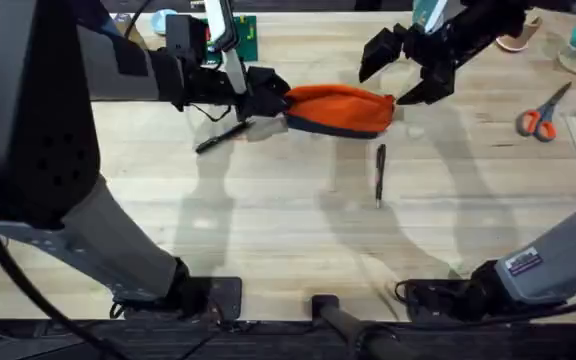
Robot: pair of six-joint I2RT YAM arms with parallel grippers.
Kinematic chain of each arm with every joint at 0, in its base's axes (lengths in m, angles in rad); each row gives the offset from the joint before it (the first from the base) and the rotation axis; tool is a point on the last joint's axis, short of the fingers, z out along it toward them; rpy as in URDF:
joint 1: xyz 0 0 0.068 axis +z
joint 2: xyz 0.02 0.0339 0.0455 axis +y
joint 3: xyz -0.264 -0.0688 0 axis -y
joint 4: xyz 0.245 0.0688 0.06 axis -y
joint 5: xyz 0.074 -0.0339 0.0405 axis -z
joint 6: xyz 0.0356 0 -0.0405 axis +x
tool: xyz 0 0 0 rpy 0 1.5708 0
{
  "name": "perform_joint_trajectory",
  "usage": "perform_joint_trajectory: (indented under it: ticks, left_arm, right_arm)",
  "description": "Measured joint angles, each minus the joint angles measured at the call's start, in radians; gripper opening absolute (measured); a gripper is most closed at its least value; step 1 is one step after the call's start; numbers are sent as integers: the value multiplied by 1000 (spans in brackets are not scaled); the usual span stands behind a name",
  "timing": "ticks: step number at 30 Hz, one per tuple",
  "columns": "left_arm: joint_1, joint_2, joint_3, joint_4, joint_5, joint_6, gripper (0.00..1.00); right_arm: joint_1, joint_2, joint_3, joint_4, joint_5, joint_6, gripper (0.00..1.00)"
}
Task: Unzip the bag, pick up the pens from the table one at a time and place them inside, then zip the bag closed.
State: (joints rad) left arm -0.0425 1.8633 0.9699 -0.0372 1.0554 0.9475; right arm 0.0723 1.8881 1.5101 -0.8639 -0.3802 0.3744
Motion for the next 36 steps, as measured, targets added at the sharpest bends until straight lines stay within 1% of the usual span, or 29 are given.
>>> perform_joint_trajectory:
  ticks: [5,7,11,15,17,23,25,26,28,29,36]
  left_arm:
    - [0,0,0,0,0,0,41]
    - [0,0,0,0,0,0,41]
    - [0,0,0,0,0,0,41]
    - [0,0,0,0,0,0,41]
    - [0,0,0,0,0,0,41]
    - [0,0,0,0,0,0,41]
    - [0,0,0,0,0,0,41]
    - [0,0,0,0,0,0,41]
    - [0,0,0,0,0,0,41]
    - [0,0,0,-1,0,0,41]
    - [0,0,0,0,0,0,41]
  right_arm:
    - [22,0,0,0,7,3,988]
    - [28,0,0,0,16,8,957]
    - [31,0,0,-4,25,20,863]
    - [31,0,0,-32,28,26,731]
    - [31,0,0,-42,30,26,685]
    - [29,0,0,-52,45,27,480]
    - [29,0,0,-56,46,28,383]
    - [29,0,0,-57,47,28,319]
    - [29,0,0,-61,47,32,99]
    - [29,0,0,-63,47,37,52]
    - [29,0,0,-65,47,37,35]
